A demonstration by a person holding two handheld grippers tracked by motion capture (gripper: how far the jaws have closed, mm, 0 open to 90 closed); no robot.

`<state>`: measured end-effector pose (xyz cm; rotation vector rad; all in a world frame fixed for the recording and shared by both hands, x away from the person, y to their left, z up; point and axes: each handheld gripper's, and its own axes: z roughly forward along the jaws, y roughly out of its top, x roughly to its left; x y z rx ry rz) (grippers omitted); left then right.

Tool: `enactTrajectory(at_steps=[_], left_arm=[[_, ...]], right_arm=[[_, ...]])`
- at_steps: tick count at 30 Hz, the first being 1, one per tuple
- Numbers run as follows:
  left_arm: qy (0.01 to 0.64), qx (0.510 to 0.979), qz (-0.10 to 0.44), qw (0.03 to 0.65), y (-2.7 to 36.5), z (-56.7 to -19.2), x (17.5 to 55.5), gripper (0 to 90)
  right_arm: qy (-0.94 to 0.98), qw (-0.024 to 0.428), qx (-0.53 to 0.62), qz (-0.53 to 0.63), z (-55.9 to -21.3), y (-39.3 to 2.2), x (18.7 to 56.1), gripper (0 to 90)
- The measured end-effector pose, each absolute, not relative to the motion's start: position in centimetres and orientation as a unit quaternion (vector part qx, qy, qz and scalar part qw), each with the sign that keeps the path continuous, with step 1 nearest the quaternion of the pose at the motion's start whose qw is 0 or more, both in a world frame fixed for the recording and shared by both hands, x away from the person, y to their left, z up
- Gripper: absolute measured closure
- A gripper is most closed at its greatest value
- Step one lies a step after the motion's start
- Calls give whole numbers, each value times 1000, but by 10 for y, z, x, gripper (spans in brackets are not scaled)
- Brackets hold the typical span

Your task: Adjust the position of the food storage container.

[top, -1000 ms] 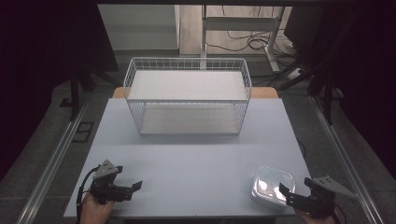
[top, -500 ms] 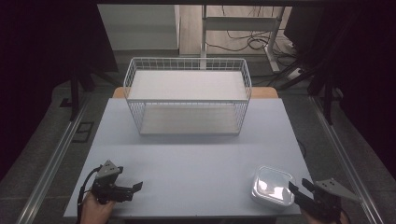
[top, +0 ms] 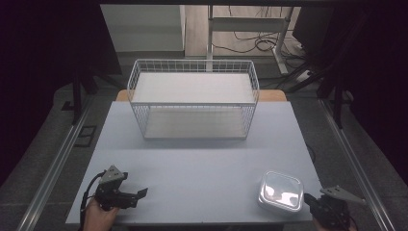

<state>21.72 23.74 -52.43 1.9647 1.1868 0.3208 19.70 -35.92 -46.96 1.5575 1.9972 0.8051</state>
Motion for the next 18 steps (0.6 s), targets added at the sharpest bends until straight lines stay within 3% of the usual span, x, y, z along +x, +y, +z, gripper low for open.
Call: enactTrajectory(at_steps=[10,18], left_arm=[[468,776,99,411,237,-525,219,13],[462,780,107,409,236,-526,220,11]], right_arm=[[741,218,548,322,-481,-338,214,896],[770,189,507,337,-490,-308,231,896]])
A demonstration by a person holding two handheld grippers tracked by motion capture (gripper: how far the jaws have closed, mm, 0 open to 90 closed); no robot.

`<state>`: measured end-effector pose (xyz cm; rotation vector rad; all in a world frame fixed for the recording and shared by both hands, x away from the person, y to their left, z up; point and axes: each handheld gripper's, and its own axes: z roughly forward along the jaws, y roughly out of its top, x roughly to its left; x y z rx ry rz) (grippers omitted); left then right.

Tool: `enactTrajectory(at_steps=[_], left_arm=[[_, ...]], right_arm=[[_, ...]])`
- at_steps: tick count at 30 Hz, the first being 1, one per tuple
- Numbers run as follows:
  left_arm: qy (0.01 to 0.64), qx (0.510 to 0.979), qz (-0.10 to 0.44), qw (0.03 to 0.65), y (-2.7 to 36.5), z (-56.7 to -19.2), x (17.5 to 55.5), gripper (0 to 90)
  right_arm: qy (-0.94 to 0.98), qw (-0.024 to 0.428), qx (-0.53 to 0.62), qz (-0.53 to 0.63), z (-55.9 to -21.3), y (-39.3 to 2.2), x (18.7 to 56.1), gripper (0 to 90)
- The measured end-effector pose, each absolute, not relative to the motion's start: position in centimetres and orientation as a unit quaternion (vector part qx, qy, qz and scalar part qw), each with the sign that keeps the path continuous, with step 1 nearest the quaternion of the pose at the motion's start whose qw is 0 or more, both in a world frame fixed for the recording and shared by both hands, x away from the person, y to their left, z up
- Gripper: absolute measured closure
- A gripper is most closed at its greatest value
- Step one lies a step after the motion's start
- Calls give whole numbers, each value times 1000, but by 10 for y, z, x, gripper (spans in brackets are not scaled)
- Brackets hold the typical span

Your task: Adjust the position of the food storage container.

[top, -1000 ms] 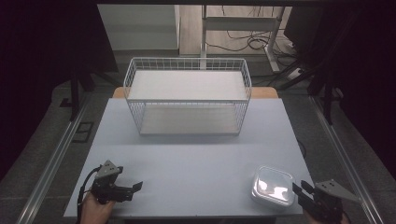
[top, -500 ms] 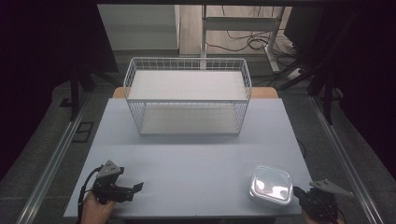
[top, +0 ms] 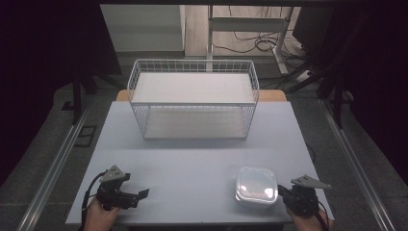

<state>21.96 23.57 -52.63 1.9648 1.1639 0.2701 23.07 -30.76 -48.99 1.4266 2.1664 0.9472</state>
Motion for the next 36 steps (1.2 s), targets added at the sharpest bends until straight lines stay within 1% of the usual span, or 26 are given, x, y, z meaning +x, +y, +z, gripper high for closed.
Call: enactTrajectory(at_steps=[7,11,14,16,20,25,26,33,35,36], left_arm=[[452,785,108,409,233,-529,220,0],[450,785,101,413,232,-529,221,0],[447,790,107,405,230,-530,221,0],[436,803,118,388,227,-531,220,0],[427,810,123,383,222,-530,219,0],[428,807,122,388,223,-529,219,0],[429,805,122,390,223,-529,219,0],[427,806,122,392,222,-526,218,2],[428,806,120,391,222,-526,218,4],[427,807,119,390,221,-526,217,5]], right_arm=[[785,168,483,350,-493,-280,244,896],[802,149,457,355,-495,-254,250,896],[807,141,447,359,-496,-243,253,896],[814,129,433,364,-497,-230,257,895],[823,116,415,371,-499,-211,261,895],[831,104,399,373,-499,-192,261,895],[836,97,390,374,-500,-183,260,895],[853,72,357,373,-501,-163,249,894],[858,76,348,371,-501,-161,246,889],[855,85,346,376,-499,-167,247,861]])
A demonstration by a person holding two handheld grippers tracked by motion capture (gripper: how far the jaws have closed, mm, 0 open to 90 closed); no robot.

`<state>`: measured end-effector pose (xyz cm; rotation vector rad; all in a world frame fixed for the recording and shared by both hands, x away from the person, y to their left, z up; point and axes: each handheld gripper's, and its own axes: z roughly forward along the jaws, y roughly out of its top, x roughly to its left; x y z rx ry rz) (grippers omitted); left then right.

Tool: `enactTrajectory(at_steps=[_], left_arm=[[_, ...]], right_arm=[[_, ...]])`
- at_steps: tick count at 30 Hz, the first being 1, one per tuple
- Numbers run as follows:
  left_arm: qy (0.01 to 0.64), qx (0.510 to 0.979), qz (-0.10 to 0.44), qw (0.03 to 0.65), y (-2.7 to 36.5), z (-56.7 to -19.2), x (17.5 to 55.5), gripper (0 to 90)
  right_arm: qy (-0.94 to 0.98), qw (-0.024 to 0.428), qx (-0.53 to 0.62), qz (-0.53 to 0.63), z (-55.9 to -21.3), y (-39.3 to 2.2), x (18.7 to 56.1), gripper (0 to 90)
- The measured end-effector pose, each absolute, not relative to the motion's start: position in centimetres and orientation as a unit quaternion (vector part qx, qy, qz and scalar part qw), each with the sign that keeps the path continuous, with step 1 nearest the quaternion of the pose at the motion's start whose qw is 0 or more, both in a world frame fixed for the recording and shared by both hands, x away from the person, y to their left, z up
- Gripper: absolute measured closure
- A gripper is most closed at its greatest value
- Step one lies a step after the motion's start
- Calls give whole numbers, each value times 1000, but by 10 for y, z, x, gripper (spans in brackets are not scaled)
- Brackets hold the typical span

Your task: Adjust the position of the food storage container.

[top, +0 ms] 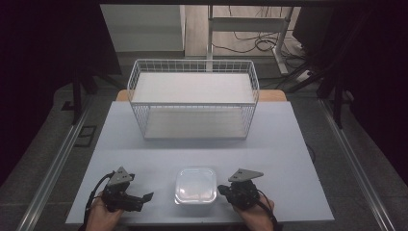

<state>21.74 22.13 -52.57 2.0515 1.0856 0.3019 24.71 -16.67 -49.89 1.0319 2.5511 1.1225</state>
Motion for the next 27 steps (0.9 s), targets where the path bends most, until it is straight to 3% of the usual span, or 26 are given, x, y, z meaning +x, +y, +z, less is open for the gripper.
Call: enactTrajectory(at_steps=[4,5,6,8,10,11,12,15,27], left_arm=[[422,809,120,391,219,-525,217,8],[422,809,120,391,219,-525,217,7],[418,812,124,388,217,-524,216,6],[416,814,128,385,216,-524,216,5],[413,816,133,382,215,-524,216,3],[411,817,136,380,215,-525,216,3],[408,818,143,379,215,-526,216,0],[404,817,150,382,216,-526,216,0],[400,821,150,380,216,-529,217,0]], right_arm=[[855,137,329,376,-496,-186,253,634],[855,137,329,376,-496,-186,253,634],[856,157,323,371,-497,-197,255,476],[858,158,320,370,-498,-200,255,430],[856,178,311,374,-502,-211,254,207],[856,178,311,374,-502,-211,254,207],[853,179,309,381,-504,-217,254,107],[852,182,310,381,-507,-224,257,36],[837,161,345,393,-508,-230,259,3]])
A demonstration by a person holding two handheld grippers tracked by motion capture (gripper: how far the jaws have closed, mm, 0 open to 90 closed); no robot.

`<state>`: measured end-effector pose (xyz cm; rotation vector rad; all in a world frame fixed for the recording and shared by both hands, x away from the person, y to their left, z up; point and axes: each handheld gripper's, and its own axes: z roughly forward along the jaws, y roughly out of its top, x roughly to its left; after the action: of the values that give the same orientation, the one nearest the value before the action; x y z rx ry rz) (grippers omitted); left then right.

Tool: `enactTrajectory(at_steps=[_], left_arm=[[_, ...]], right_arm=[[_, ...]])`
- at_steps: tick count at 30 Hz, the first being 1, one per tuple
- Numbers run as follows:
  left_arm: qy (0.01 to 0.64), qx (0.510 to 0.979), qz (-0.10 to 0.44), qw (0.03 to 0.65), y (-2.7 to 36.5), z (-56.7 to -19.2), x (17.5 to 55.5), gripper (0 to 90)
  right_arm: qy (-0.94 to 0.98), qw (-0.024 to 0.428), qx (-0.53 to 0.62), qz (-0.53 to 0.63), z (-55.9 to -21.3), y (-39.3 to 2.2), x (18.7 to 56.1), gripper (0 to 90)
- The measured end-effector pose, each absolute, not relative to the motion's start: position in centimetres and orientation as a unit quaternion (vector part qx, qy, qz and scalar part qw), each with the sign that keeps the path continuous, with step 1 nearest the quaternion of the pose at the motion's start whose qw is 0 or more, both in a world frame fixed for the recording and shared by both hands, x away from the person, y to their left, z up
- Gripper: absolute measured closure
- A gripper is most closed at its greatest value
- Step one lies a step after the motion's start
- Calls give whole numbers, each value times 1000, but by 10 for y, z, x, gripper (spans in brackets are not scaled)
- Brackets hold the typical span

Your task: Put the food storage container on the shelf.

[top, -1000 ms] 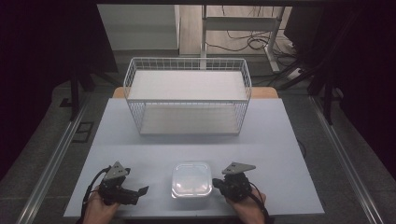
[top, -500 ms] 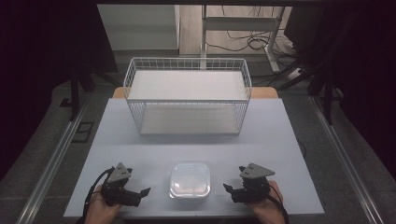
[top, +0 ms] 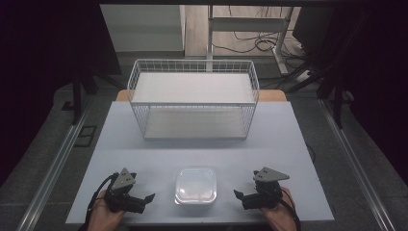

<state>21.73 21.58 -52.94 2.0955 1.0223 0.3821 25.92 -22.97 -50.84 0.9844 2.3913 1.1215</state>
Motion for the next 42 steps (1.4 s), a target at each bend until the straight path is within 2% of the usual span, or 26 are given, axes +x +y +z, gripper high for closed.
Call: enactTrajectory(at_steps=[12,19,22,27,33,35,36,39,42], left_arm=[[414,810,131,394,219,-529,220,0],[400,811,99,415,205,-524,219,0],[394,820,100,402,193,-521,220,0],[383,825,86,406,182,-517,222,5],[372,834,97,396,165,-510,223,50],[374,831,97,401,162,-505,228,106],[374,831,97,401,162,-505,228,120],[375,825,89,413,159,-500,235,144],[372,828,97,408,153,-496,241,149]], right_arm=[[826,155,355,409,-500,-226,257,7],[825,136,361,412,-497,-218,256,15],[823,126,369,414,-493,-212,256,20],[828,156,355,406,-487,-199,253,0],[831,150,343,411,-482,-188,250,0],[832,144,343,410,-478,-182,250,57],[832,144,343,410,-478,-182,250,57],[837,144,342,403,-472,-172,254,127],[844,135,331,401,-469,-163,257,135]])
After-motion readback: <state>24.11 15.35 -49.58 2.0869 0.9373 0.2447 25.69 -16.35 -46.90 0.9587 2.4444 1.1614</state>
